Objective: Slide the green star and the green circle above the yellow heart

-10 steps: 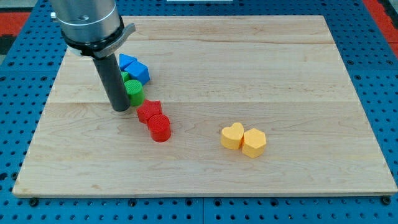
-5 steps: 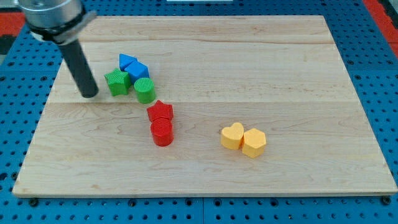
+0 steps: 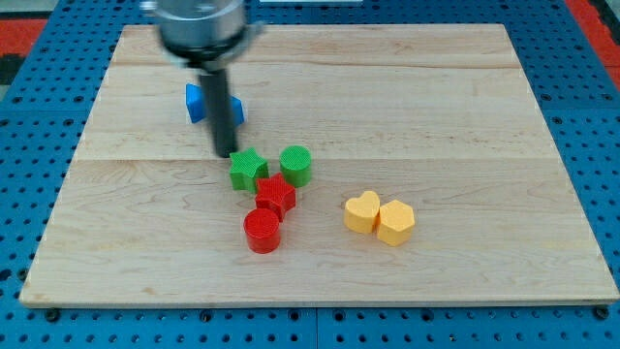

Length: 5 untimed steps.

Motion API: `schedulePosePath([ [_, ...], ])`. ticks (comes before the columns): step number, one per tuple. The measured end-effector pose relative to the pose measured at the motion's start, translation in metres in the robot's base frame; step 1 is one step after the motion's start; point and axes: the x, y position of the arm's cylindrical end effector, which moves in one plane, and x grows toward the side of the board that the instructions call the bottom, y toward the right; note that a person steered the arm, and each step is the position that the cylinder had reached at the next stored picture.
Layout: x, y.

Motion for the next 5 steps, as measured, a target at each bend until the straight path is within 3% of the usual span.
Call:
schedulePosePath([
  [1,0.026,0.005],
  [2,0.037,0.093],
  [4,0.022,0.126],
  [5,0.024,0.177],
])
